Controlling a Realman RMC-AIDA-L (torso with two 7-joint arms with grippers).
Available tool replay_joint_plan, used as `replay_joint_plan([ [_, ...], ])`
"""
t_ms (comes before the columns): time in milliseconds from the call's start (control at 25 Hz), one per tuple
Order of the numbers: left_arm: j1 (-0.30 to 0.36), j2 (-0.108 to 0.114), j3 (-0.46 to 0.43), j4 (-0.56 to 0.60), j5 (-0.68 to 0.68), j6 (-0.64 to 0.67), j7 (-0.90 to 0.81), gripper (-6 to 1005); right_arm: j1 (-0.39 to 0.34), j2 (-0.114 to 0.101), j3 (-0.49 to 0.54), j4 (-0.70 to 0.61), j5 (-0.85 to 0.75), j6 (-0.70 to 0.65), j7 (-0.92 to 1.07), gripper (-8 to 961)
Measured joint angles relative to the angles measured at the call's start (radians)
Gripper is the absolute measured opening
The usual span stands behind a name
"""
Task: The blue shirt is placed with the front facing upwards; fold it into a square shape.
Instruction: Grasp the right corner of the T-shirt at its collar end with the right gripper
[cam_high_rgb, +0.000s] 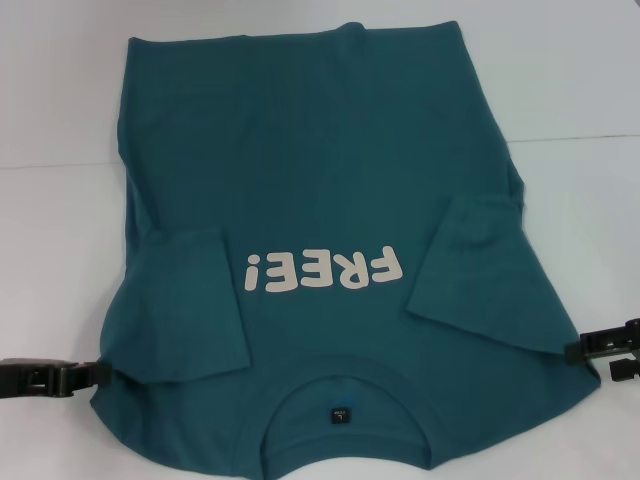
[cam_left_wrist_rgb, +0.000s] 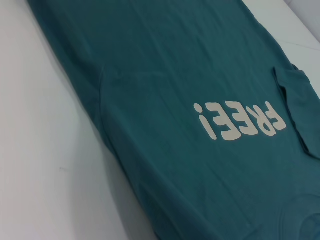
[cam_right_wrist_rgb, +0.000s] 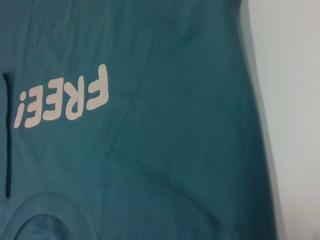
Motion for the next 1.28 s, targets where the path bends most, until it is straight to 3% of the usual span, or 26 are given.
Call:
replay_joint_plan([
  [1000,-0.003,0.002,-0.005,0.001,0.000,0.000,0.001,10,0.024,0.011,-0.017,0.074,0.019,0.039,-0.016,903],
  [1280,0.001,0.002,-0.004,0.001,0.000,0.000,0.001,11,0.011,0.004,-0.016,0.078,0.081,0.043,-0.021,882],
])
